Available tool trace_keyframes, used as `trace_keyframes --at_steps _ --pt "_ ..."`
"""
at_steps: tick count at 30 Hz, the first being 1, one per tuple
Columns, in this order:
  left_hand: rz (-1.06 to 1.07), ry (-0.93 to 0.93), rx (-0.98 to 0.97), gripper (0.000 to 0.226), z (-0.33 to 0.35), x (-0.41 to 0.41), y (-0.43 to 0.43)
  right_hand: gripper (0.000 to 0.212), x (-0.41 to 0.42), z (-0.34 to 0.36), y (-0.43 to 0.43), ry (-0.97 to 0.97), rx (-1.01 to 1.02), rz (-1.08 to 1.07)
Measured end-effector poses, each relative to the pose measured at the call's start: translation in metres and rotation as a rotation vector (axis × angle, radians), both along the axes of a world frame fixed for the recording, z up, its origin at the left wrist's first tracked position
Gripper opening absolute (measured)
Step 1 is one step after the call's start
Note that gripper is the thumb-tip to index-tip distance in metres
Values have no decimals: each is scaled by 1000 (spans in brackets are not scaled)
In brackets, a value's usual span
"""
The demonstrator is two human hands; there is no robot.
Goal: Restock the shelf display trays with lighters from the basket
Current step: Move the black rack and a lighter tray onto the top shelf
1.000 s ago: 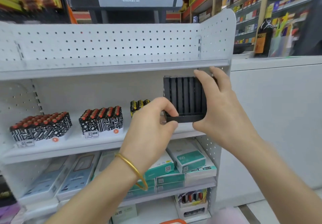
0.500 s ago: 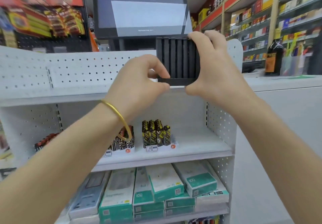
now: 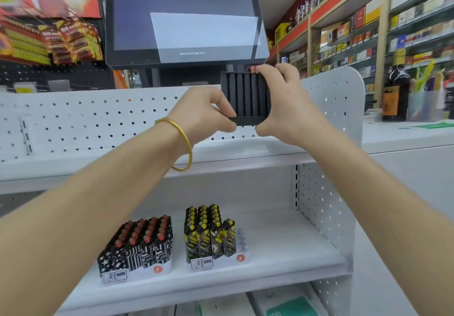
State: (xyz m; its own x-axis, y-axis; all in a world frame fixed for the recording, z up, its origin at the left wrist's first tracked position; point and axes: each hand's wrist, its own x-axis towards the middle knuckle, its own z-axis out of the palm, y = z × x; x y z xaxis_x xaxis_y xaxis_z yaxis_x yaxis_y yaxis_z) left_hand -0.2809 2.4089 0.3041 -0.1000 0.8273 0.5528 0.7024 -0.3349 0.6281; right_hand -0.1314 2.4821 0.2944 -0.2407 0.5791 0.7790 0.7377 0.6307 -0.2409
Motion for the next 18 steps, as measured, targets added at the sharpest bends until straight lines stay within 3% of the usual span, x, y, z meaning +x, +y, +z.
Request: trace_keyframes --at_steps 12,18 --pt "-46 -27 -209 17 -1 2 20 104 16 5 14 -183 -234 123" --pt "13 40 -248 16 0 5 21 97 33 7 12 -159 -329 235"
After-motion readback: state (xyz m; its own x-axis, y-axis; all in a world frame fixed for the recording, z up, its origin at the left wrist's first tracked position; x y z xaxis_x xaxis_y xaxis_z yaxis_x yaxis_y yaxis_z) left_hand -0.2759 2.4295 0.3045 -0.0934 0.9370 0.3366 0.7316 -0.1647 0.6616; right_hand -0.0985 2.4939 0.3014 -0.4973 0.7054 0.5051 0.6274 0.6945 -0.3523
